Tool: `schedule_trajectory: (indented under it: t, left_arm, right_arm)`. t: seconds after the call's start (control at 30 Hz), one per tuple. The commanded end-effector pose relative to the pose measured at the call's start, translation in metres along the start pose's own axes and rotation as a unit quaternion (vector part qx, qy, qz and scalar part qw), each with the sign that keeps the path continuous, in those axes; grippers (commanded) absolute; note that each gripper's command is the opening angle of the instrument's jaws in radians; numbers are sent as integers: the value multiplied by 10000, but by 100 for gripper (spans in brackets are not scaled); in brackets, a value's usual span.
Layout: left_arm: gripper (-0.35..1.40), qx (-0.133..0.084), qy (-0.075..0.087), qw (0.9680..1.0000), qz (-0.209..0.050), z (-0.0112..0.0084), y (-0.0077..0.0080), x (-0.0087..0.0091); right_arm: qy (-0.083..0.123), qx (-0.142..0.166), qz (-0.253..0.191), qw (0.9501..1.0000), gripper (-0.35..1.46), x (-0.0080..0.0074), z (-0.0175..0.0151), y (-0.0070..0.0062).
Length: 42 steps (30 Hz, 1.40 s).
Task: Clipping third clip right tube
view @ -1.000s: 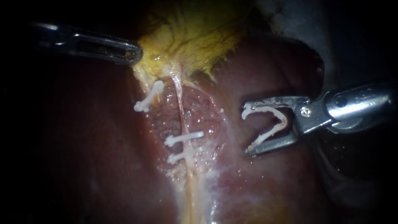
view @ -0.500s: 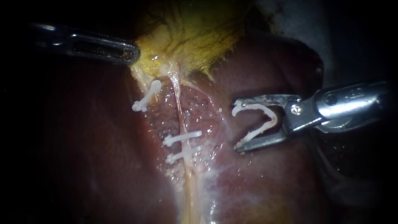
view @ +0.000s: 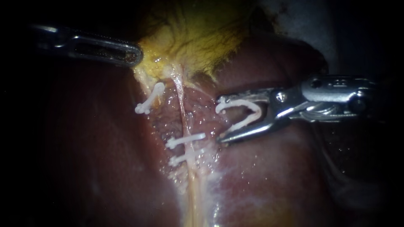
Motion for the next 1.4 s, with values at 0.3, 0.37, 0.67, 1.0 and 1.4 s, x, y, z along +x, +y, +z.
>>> schedule_trajectory:
  t: [0.3, 0.37, 0.67, 1.0, 1.4]
  left_arm:
    - [-35, -5, 0, 10000, 2, 1, 0, 1]
    - [-35, -7, -1, 10000, 3, 1, -1, 1]
    - [-35, -30, -7, 10000, 6, 3, -1, 2]
    - [-35, -35, -8, 10000, 6, 3, -2, 3]
    - [-35, -40, -9, 10000, 5, 3, -1, 3]
  right_arm:
    - [1, 166, 397, 9991, 54, -20, 26, 29]
    - [-4, 185, 482, 9987, 54, -27, 32, 34]
    - [-7, 192, 744, 9970, 54, -56, 55, 58]
    - [20, 461, 974, 9942, 54, -58, 88, 69]
    - [661, 1416, 1449, 9770, 54, -48, 110, 71]
